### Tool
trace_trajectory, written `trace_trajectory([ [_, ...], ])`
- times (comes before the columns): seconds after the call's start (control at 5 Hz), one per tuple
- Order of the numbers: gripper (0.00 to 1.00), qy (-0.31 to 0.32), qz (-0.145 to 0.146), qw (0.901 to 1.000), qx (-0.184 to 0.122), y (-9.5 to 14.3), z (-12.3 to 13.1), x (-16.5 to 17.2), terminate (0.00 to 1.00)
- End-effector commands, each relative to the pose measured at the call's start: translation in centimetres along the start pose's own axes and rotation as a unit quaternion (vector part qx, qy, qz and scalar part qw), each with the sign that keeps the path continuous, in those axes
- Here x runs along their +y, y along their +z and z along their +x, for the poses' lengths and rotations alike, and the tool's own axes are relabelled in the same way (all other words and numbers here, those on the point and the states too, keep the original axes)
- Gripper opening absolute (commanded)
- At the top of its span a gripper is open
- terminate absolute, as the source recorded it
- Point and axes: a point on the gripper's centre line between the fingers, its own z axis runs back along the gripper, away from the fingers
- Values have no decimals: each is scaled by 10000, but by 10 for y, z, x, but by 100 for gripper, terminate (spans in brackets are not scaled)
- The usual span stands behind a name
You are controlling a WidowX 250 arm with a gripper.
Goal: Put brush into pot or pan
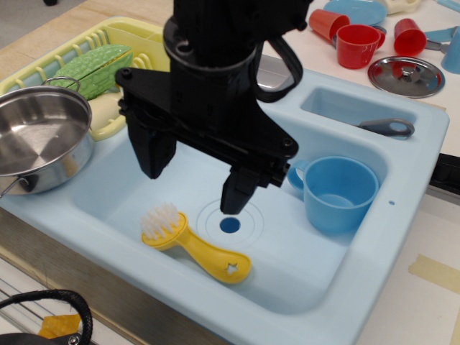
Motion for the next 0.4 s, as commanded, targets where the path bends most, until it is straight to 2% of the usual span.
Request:
trace_trajectory([
  [0.0,100,0,0,10000,0,0,0,0,0],
  [0.2,100,-1049,-192,9943,-86,-2,22,11,0],
])
